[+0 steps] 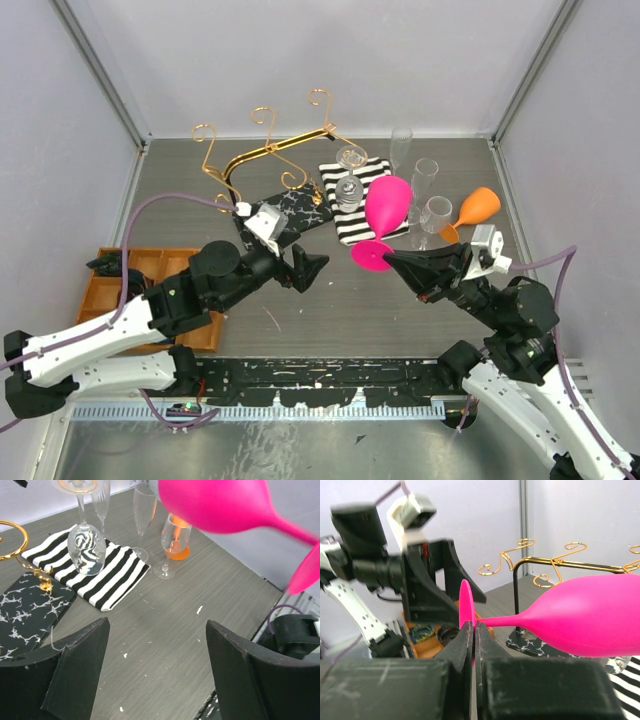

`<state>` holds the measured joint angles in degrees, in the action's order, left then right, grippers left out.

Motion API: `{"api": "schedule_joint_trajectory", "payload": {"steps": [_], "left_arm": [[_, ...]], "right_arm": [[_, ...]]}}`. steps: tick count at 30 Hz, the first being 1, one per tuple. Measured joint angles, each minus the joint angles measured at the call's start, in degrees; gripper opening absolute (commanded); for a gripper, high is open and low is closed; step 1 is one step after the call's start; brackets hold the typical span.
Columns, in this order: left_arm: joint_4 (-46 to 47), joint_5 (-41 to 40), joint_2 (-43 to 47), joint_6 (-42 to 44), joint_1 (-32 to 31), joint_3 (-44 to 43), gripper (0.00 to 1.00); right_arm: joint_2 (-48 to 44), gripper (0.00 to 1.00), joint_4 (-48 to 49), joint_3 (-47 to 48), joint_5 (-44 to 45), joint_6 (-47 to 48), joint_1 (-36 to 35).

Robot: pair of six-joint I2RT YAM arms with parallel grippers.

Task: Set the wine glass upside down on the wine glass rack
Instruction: Turn the wine glass upside down at the wine rack.

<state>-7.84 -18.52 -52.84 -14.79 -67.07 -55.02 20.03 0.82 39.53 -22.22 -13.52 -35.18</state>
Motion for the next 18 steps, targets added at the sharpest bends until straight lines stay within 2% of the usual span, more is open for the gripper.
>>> {"api": "schedule_joint_trajectory", "payload": {"steps": [4,10,18], "left_arm": [[6.4,0.0,0.5,5.8,0.0,5.7,0.87],[15.1,1.6,0.6,15.4,0.0,9.2,0.85],[28.4,10.7,2.1,29.6,0.0,14.9,0.84]], "right_arm": [[1.2,0.01,-3.1,4.2,3.3,-5.9,0.0],[6.2,0.01,-8.3,11.9,6.7,-15.6,0.0],[9.1,0.01,-10.3,13.3,9.7,-29.1,0.0]]}}
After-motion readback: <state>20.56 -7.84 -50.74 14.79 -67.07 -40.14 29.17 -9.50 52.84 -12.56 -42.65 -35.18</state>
